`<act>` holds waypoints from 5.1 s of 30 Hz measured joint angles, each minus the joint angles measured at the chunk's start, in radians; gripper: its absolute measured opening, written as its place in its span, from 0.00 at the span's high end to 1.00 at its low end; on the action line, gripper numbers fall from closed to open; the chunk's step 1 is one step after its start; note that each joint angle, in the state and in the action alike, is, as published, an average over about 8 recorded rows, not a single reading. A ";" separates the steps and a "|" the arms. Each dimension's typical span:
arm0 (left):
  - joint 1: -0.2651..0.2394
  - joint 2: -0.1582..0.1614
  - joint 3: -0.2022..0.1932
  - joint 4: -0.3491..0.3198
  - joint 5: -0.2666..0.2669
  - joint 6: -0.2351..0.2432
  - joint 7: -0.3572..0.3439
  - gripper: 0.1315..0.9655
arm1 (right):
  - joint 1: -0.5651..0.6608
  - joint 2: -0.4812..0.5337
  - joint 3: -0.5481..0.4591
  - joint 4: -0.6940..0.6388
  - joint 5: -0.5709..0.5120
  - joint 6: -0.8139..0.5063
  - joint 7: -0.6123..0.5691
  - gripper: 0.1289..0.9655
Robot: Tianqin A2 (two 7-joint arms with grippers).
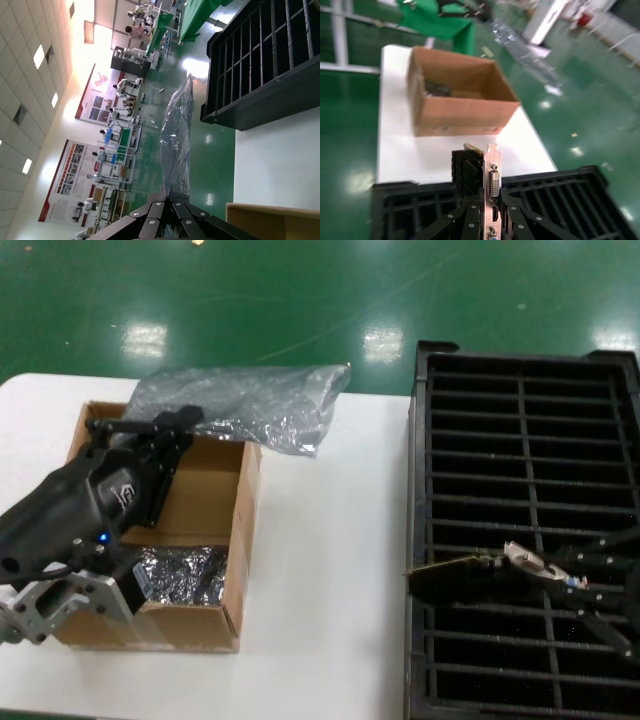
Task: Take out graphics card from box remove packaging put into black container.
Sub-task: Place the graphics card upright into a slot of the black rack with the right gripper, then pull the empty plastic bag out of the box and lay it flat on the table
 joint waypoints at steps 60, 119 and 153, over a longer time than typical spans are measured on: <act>0.000 0.000 0.000 0.000 0.000 0.000 0.000 0.99 | 0.471 -0.238 -0.282 -0.086 -0.438 -0.505 0.159 0.93; 0.000 0.000 0.000 0.000 0.000 0.000 0.000 0.99 | 0.221 -0.314 -0.035 -0.124 -0.359 -0.135 -0.009 0.54; -0.032 0.058 -0.053 -0.053 0.051 0.143 -0.210 0.99 | -0.073 -0.482 0.297 -0.487 -0.172 0.374 0.178 0.01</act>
